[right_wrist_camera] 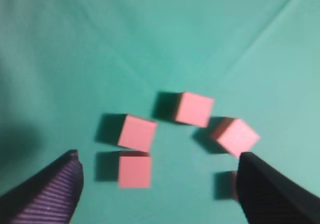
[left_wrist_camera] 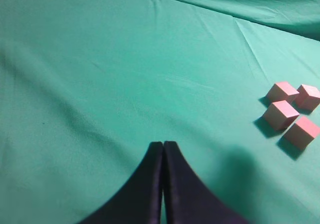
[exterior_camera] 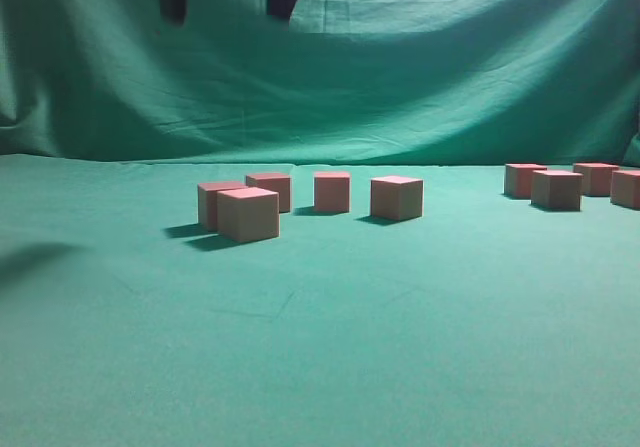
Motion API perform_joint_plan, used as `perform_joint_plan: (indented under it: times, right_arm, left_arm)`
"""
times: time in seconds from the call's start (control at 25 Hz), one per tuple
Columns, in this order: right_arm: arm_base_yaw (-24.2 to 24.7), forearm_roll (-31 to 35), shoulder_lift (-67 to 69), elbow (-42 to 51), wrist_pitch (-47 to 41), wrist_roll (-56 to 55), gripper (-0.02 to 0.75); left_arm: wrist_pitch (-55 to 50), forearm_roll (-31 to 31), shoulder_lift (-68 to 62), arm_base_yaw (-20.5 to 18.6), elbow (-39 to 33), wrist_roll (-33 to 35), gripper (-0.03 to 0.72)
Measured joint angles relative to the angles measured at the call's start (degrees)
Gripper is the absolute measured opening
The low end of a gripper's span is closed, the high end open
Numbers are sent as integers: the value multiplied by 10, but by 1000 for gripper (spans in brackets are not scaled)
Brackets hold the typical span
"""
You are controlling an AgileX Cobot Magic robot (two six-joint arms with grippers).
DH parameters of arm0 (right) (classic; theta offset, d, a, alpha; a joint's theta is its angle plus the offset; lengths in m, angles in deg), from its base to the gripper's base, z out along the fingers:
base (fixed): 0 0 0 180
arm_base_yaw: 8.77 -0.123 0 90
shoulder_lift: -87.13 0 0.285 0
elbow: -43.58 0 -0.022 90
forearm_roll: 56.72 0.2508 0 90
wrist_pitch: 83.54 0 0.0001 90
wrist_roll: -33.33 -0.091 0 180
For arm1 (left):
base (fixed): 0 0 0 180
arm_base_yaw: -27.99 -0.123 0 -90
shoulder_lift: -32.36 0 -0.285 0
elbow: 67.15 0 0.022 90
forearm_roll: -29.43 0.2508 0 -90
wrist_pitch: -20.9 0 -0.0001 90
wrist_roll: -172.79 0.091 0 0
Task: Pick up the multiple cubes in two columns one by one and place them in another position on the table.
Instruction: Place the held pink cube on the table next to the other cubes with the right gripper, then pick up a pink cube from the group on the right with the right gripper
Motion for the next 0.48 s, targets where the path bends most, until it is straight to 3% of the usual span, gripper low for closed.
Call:
perform_joint_plan:
  times: [0.2, 0.48]
  right_arm:
    - [37, -12, -92, 0, -3, -5, 569]
    - [154, -12, -223, 62, -9, -17, 569]
  left_arm:
    - [0, 0, 0, 0, 0, 0, 0]
    - [0, 0, 0, 0, 0, 0, 0]
